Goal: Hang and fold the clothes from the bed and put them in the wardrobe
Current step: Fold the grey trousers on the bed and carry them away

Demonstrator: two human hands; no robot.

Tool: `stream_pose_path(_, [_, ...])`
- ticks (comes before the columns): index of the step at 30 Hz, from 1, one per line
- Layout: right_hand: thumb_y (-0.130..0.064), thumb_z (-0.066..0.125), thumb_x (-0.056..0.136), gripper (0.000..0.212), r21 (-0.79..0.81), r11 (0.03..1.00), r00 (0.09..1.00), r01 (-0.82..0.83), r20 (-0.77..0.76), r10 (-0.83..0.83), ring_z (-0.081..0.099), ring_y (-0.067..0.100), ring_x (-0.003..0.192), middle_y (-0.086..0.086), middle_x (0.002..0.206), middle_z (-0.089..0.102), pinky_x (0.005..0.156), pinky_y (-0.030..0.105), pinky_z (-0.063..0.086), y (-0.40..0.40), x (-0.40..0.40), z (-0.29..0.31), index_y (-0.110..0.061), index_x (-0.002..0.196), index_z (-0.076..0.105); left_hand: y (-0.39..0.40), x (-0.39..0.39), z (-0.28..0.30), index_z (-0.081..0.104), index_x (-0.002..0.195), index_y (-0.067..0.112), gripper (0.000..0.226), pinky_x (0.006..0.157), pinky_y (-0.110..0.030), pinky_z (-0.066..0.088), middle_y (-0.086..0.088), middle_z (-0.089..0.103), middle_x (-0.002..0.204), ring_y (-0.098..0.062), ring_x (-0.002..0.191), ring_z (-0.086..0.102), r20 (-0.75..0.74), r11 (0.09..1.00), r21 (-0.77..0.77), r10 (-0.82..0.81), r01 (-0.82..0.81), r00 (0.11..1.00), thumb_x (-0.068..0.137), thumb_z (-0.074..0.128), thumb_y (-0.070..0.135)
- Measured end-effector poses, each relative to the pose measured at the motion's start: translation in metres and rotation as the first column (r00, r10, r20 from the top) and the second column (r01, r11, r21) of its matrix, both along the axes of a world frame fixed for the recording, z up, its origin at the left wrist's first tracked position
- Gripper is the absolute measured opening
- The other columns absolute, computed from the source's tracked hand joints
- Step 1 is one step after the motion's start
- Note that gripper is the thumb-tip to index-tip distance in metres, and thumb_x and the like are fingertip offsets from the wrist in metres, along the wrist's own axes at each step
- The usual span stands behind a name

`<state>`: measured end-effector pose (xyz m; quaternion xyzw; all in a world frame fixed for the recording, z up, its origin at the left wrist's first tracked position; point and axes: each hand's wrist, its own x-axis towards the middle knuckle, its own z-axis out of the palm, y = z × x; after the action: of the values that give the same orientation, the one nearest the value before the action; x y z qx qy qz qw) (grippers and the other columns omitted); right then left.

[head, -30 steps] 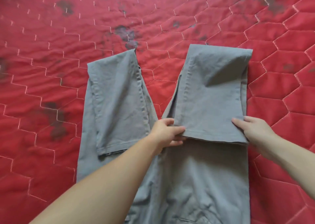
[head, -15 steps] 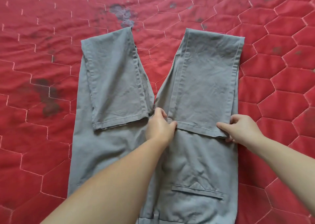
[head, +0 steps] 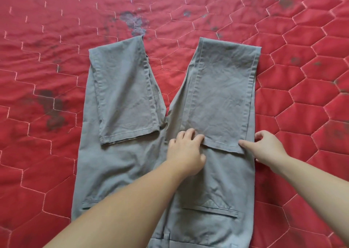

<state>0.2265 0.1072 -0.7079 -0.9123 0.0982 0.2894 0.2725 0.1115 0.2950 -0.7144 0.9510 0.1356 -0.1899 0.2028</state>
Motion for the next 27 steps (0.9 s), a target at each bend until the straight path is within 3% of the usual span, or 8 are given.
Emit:
stream_pose_path(3, [-0.042,0.081,0.065,0.083,-0.203,0.96,0.941,-0.192,0.24,0.239,0.047,0.034,0.116,0.011,0.128,0.047,0.094,0.044,0.04,0.0,-0.021,0.005,-0.02,0.135,0.041,0.001,-0.034,-0.005,0.017,0.15,0.04,0.068,0.117,-0.045,0.007,0.002,0.004,0.163,-0.02,0.149,0.002,0.03,0.988,0.058,-0.146,0.144,0.989,0.09,0.048,0.048])
stream_pose_path(6, [-0.037,0.084,0.061,0.079,-0.354,0.727,0.543,-0.589,0.492,0.68,0.048,0.038,0.119,0.013,0.132,0.048,0.094,0.05,0.039,0.006,-0.061,0.013,-0.019,0.131,0.053,0.001,-0.079,-0.007,0.01,0.152,0.042,0.068,0.119,-0.049,-0.001,0.003,-0.002,0.164,-0.022,0.15,-0.003,0.038,0.969,0.105,-0.228,0.223,0.973,0.092,0.041,0.053])
stream_pose_path(8, [-0.038,0.083,0.062,0.06,-0.322,0.53,0.3,-0.785,0.55,0.779,0.058,0.037,0.11,0.012,0.121,0.059,0.088,0.048,0.045,0.011,-0.099,0.014,-0.018,0.116,0.064,0.002,-0.111,-0.004,0.018,0.151,0.04,0.066,0.119,-0.051,0.005,0.001,0.011,0.163,-0.024,0.15,0.007,0.054,0.96,0.136,-0.254,0.245,0.966,0.091,0.04,0.055])
stream_pose_path(11, [-0.058,0.07,0.067,0.055,-0.295,0.272,0.102,-0.916,0.485,0.868,0.062,0.027,0.104,0.004,0.112,0.063,0.087,0.04,0.047,0.014,-0.158,0.014,-0.022,0.108,0.066,0.012,-0.155,0.004,0.023,0.15,0.042,0.068,0.118,-0.05,0.006,0.003,0.017,0.161,-0.023,0.149,0.013,0.049,0.96,0.182,-0.225,0.213,0.973,0.088,0.042,0.06])
stream_pose_path(14, [-0.07,0.064,0.055,0.081,-0.284,0.166,0.078,-0.944,0.298,0.951,0.061,0.026,0.114,0.005,0.122,0.063,0.096,0.04,0.038,0.007,-0.206,0.011,-0.022,0.12,0.064,0.027,-0.201,0.011,0.002,0.15,0.048,0.08,0.117,-0.045,-0.008,0.007,0.0,0.163,-0.018,0.15,-0.005,-0.055,0.973,0.18,-0.141,0.148,0.989,0.083,0.043,0.063])
stream_pose_path(19, [-0.03,0.072,0.044,0.112,-0.309,0.216,0.173,-0.926,0.16,0.972,0.03,0.033,0.142,0.013,0.155,0.03,0.117,0.045,0.018,-0.001,-0.246,0.006,-0.019,0.149,0.036,0.029,-0.261,0.01,-0.024,0.143,0.049,0.105,0.113,-0.057,-0.018,0.011,-0.027,0.157,-0.021,0.143,-0.032,-0.235,0.972,0.154,-0.14,0.179,0.962,0.068,0.05,0.044])
stream_pose_path(22, [-0.011,0.078,0.03,0.105,-0.361,0.26,0.199,-0.895,0.198,0.96,0.054,0.034,0.125,0.017,0.137,0.055,0.098,0.048,0.046,0.002,-0.248,0.008,-0.015,0.134,0.059,0.026,-0.273,0.006,-0.026,0.142,0.048,0.113,0.114,-0.06,-0.012,0.01,-0.033,0.155,-0.022,0.141,-0.034,-0.257,0.967,0.177,-0.133,0.181,0.957,0.069,0.058,0.033])
stream_pose_path(27, [0.002,0.072,0.05,0.073,-0.435,0.329,0.242,-0.838,0.244,0.939,0.062,0.038,0.107,0.018,0.115,0.064,0.086,0.042,0.052,-0.003,-0.243,0.002,-0.011,0.122,0.065,0.029,-0.272,-0.001,-0.011,0.148,0.045,0.107,0.118,-0.054,0.006,0.009,-0.018,0.161,-0.02,0.149,-0.013,-0.162,0.962,0.224,-0.124,0.159,0.979,0.074,0.06,0.013])
